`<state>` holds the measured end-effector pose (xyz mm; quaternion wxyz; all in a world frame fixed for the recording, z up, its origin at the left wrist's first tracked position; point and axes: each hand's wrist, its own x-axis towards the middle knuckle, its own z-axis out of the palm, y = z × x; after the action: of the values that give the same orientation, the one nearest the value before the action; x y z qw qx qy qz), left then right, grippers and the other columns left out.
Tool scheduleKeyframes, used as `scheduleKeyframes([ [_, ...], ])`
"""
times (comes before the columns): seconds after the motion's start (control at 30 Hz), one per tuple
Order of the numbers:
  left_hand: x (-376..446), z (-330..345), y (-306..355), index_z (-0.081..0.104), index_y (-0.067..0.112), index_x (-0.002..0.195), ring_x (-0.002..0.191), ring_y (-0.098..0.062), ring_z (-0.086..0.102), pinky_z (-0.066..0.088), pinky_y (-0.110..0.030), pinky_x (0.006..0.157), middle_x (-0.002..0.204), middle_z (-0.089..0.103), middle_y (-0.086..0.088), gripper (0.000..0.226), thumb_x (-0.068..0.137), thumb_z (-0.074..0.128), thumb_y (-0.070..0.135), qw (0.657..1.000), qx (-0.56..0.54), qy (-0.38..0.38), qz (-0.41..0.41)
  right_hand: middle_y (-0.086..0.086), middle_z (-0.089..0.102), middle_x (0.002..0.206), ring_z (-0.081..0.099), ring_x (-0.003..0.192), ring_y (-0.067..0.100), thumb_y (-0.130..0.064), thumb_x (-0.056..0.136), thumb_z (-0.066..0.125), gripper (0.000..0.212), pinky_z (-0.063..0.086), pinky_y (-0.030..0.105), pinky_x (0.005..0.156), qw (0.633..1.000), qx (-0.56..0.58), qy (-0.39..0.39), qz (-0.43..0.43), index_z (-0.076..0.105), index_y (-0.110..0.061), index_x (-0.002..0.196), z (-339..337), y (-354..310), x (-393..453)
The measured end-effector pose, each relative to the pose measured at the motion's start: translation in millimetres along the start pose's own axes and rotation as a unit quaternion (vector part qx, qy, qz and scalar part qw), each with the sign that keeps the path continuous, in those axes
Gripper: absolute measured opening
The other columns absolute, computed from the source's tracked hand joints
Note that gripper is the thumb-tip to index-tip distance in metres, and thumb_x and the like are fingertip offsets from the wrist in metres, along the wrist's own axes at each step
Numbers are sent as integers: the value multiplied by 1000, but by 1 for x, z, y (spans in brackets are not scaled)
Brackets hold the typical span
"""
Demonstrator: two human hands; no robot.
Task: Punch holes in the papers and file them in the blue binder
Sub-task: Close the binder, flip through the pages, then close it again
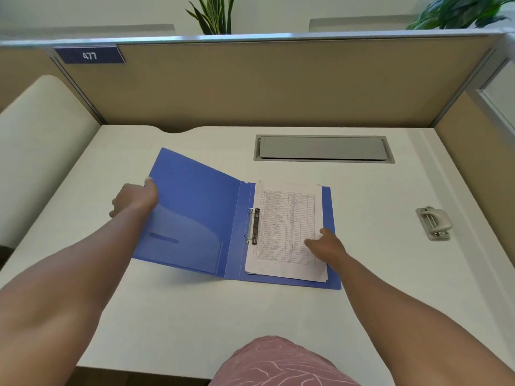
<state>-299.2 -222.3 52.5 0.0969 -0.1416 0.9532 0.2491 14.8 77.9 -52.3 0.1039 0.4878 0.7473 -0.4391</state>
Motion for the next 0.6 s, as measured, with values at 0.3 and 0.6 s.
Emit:
scheduleKeyframes([
  [0.3, -23, -30, 41, 59, 3, 109, 96, -38, 63, 46, -39, 75, 104, 64, -13, 56, 87, 50, 52, 998, -32, 9, 47, 6, 29, 156, 37, 139, 26, -37, 92, 60, 75, 37, 35, 108, 1000, -6, -11, -14, 24, -11, 152, -1, 6, -3],
  [0.6, -46, -42, 76, 60, 10, 79, 62, -21, 54, 42, -30, 63, 76, 62, -4, 24, 72, 61, 34, 980, -144, -114, 80, 5, 25, 159, 33, 142, 25, -36, 90, 63, 79, 33, 37, 112, 999, 25, -20, -14, 22, -11, 153, 1, 10, -1],
])
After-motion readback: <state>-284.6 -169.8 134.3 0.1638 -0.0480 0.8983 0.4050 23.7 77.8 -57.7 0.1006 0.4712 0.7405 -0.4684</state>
